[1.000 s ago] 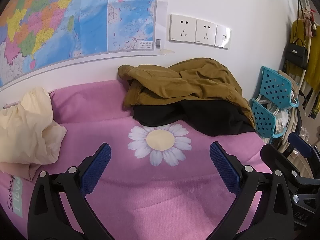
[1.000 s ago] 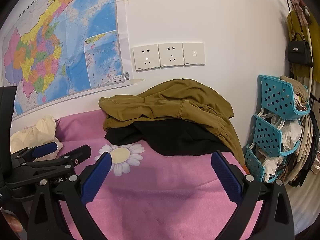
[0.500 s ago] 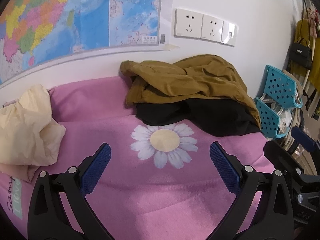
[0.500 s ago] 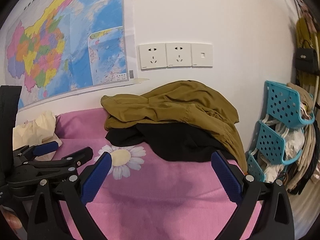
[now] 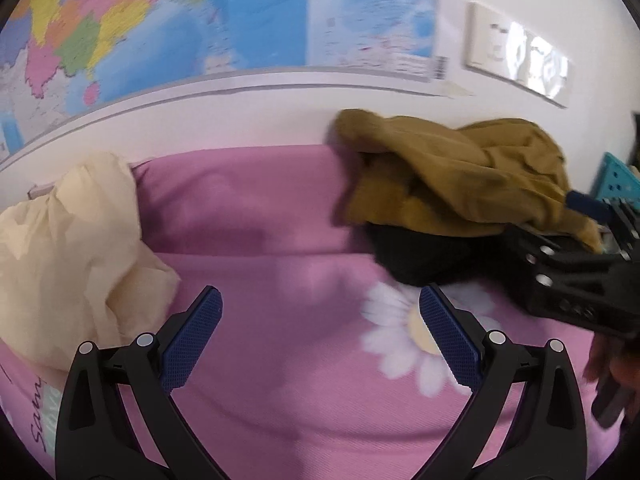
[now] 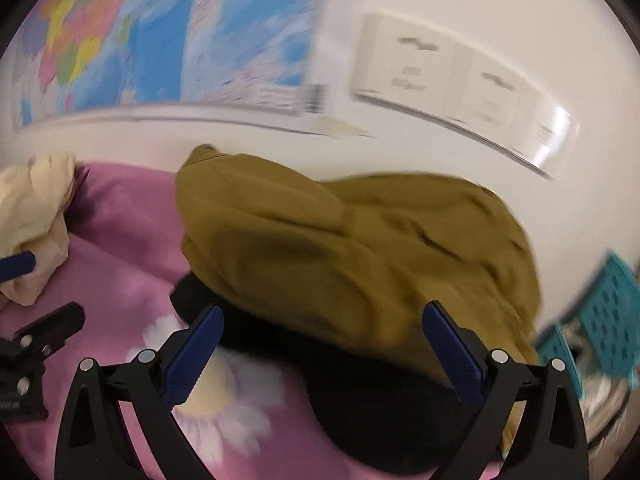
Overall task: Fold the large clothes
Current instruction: 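Grasp the olive-brown jacket with the left and right grippers and lift it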
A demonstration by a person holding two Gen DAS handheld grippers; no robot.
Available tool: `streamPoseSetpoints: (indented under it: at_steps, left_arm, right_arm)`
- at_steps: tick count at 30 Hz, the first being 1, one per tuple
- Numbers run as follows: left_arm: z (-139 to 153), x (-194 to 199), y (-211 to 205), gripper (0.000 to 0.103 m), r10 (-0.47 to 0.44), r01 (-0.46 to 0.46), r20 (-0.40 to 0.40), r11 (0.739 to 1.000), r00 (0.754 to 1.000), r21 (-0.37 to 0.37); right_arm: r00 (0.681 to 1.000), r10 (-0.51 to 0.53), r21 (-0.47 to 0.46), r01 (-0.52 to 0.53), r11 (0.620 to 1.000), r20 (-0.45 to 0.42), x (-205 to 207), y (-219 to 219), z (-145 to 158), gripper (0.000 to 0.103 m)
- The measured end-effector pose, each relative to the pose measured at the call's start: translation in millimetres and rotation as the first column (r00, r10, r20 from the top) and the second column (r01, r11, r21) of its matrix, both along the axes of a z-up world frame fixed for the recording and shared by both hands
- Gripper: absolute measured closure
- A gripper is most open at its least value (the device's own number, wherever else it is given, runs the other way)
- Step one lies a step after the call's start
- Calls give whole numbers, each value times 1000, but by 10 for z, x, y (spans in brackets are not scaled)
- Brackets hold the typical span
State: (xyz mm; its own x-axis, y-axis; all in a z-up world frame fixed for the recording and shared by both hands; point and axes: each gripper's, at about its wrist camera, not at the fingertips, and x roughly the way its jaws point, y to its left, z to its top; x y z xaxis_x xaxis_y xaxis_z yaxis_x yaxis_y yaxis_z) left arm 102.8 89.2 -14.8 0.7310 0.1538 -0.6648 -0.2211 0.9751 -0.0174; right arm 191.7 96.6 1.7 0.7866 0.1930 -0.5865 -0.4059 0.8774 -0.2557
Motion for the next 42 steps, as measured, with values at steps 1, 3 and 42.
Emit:
streamPoseSetpoints:
  at_steps: [1, 3, 42]
  left_arm:
    - [-15, 25, 51, 5, 7, -7, -5, 1000, 1000, -2]
    - [-46, 65, 115, 6, 20, -20, -16, 1000, 1000, 4]
    - [1136, 881, -942, 96, -513, 559, 303, 824, 804, -88]
  right_arm:
    - [1000, 16, -7, -16, 1000, -6, 44, 70, -12, 6]
    - [997, 71, -44, -72, 996, -22, 178, 328, -69, 6]
    - [935, -170, 416, 27, 909, 312, -589, -1870, 2737, 101]
